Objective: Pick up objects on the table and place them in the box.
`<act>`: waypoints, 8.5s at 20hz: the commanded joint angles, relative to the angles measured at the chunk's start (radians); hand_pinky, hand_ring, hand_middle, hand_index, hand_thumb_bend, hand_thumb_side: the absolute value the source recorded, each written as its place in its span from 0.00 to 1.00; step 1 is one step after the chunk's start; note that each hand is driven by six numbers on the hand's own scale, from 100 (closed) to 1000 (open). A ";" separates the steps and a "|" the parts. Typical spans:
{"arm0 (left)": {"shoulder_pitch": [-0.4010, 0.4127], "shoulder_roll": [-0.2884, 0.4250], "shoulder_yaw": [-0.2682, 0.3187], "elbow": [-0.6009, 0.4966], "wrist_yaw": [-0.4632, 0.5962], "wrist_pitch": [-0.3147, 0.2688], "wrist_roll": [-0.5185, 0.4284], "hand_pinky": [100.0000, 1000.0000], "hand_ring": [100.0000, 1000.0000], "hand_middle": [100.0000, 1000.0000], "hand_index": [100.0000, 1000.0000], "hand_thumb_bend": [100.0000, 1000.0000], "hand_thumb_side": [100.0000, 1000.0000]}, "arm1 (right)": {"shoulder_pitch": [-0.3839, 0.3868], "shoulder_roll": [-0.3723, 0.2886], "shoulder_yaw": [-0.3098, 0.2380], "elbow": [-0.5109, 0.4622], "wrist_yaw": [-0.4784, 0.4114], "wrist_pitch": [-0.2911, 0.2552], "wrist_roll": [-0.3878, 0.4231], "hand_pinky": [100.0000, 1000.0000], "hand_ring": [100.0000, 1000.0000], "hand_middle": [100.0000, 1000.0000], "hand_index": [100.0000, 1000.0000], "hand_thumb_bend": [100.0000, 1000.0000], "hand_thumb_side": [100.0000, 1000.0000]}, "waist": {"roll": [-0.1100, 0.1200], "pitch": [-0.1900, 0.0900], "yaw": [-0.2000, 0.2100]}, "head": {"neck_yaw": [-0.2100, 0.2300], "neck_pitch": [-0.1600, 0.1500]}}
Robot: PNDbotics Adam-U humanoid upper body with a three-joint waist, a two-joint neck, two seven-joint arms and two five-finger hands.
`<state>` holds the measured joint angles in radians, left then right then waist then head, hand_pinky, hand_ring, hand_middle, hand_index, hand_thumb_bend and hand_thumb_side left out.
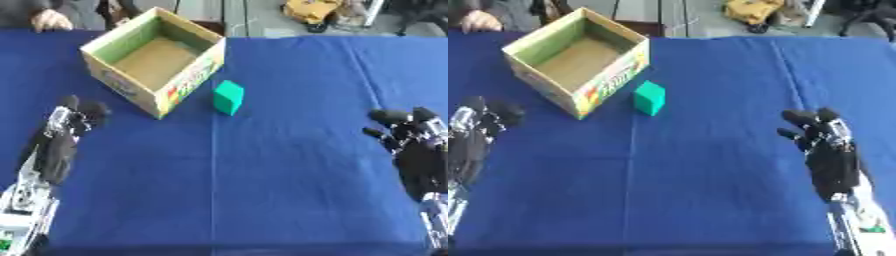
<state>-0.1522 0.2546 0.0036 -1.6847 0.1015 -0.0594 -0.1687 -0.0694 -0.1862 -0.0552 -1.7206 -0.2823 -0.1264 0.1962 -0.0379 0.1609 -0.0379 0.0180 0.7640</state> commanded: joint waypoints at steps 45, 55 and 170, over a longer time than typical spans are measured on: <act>-0.066 0.006 -0.073 -0.015 0.018 0.005 -0.072 0.80 0.75 0.57 0.66 0.13 1.00 | -0.818 -0.211 0.259 0.780 0.466 -0.332 0.180 0.86 1.00 0.90 0.93 0.05 0.59 | -0.019 0.011 0.177 | -0.140 -0.034; -0.079 0.001 -0.079 -0.016 0.020 0.007 -0.079 0.80 0.75 0.57 0.66 0.13 1.00 | -0.826 -0.188 0.261 0.833 0.633 -0.433 0.103 0.84 1.00 0.90 0.94 0.20 0.56 | -0.021 0.022 0.197 | -0.151 -0.044; -0.125 -0.053 -0.135 -0.028 0.060 0.040 -0.147 0.80 0.75 0.56 0.65 0.17 1.00 | -0.774 -0.265 0.218 0.543 0.546 -0.328 -0.161 0.80 0.93 0.78 0.80 0.00 0.52 | -0.050 0.003 0.332 | -0.217 -0.113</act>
<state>-0.2719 0.1922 -0.1505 -1.7033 0.1664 -0.0169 -0.3284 -0.8302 -0.4212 0.1635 -1.1101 0.3809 -0.4836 0.0095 -0.0942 0.1800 0.2835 -0.2250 0.6417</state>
